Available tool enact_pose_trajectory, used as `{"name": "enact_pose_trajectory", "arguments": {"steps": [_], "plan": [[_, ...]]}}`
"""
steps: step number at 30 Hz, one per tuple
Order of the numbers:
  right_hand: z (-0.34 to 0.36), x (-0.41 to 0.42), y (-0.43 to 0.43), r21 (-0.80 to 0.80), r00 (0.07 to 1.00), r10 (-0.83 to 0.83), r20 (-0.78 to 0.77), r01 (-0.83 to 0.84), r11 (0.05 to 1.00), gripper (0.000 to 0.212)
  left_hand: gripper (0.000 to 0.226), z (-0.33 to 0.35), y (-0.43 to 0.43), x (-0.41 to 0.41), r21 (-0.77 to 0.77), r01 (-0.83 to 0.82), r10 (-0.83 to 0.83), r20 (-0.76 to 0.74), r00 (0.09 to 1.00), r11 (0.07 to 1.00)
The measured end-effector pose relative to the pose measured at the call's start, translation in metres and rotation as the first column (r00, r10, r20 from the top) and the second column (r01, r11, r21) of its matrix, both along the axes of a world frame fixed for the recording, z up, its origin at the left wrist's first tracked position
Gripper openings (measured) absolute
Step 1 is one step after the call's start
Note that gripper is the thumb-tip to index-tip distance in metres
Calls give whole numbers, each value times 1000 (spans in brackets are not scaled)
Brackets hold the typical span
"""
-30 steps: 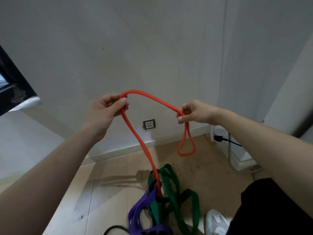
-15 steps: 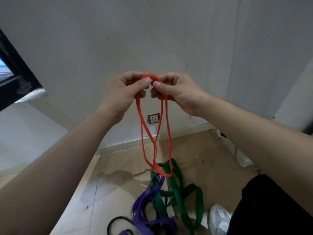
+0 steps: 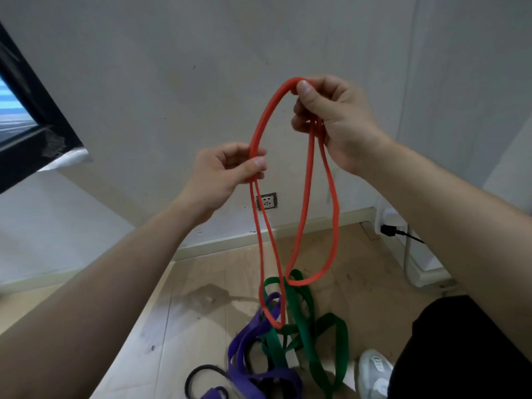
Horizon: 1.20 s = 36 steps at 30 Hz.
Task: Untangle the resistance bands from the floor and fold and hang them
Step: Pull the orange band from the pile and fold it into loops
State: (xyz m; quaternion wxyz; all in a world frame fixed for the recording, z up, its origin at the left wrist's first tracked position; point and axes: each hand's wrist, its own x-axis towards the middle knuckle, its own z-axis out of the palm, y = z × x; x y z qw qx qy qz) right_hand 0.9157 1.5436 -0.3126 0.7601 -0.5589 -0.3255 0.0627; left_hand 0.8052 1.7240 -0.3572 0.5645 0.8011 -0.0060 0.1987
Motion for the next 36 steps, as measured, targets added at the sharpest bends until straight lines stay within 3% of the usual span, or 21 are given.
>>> {"name": "enact_pose_trajectory", "arguments": {"steps": [5,9,12,20,25,36], "plan": [[-13,4,-7,-206,994,101,29,-93,974,13,14,13,-3,6,-138,-48,62,99,993,989],[-31,-1,-1,-378,979,189,80,-145,914,15,13,16,-9,7,-114,-57,70,114,991,992],[-35,-3,4,-477,969,192,155,-97,874,17,12,18,-11,5,-71,-45,54,129,990,996],[-25,-5,5,-506,924,163,345,37,862,17,21,12,-5,0,53,-57,50,116,992,997],[-20,-3,6,-493,897,124,425,115,862,15,24,5,-3,0,34,-60,56,102,993,998],[0,2,-10,-356,896,111,430,55,933,15,35,-53,-31,17,-116,32,-56,-212,976,993]]}}
